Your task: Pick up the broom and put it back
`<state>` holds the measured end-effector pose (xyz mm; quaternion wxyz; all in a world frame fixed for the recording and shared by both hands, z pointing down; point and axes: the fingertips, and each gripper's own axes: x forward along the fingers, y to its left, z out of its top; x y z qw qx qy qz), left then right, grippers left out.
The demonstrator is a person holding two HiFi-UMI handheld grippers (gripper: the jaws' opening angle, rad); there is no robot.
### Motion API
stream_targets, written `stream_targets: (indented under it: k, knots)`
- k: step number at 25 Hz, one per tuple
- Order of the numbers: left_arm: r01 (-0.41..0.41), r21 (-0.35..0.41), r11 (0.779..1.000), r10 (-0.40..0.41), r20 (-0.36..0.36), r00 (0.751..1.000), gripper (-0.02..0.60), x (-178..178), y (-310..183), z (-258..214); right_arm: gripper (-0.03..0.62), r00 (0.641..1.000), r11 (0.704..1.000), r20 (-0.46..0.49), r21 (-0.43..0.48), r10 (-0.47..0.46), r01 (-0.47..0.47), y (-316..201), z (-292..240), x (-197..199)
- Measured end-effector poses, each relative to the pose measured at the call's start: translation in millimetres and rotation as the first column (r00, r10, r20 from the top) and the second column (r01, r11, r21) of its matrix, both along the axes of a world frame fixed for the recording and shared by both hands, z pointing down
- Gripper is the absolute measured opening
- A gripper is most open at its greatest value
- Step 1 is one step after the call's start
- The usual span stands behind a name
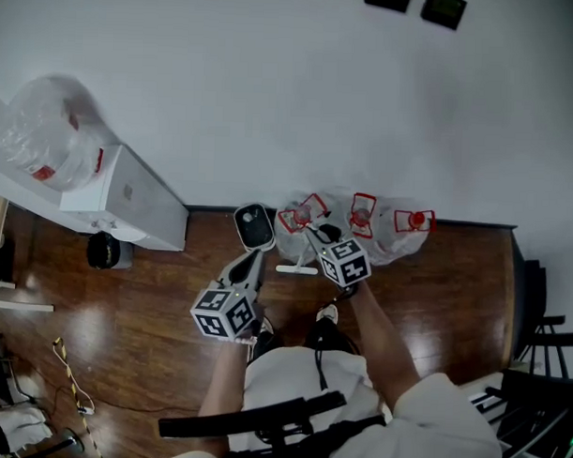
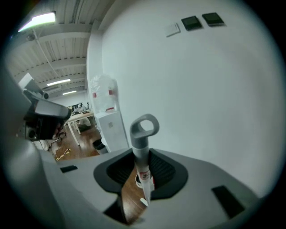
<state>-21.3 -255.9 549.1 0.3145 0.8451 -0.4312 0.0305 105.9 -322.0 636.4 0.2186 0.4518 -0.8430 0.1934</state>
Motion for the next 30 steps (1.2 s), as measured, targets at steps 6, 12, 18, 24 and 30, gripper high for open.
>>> stream_targets:
  k: [6, 12, 18, 24, 30]
  knots:
    - [0.029, -0.025, 0.999, -0.029, 0.015, 0.999, -0.014, -10, 9, 10, 0.133, 1.0, 0.998, 0.001, -0.066, 0.003, -0.003, -18, 48, -5]
    - [0.055, -0.027, 0.998, -0.055, 0.014, 0.998, -0.014, -20, 10, 10, 0.132, 0.999, 0.996, 0.008, -0.081, 0.039, -0.038, -64, 55, 0]
    - [0.079, -0.031, 0.996, -0.078, 0.024, 0.997, -0.014, -29, 9, 11, 0.133, 0.999, 0.997, -0.031, -0.069, 0.041, -0.043, -108, 53, 3]
    - [0.105, -0.044, 0.993, -0.104, 0.028, 0.994, -0.014, -38, 7, 17, 0.14, 0.995, 0.995, -0.073, -0.073, 0.063, -0.069, -141, 56, 11]
    - [0.118, -0.053, 0.992, -0.117, 0.029, 0.993, -0.014, -43, 3, 22, 0.17, 0.993, 0.993, -0.084, -0.069, 0.088, -0.093, -161, 56, 21]
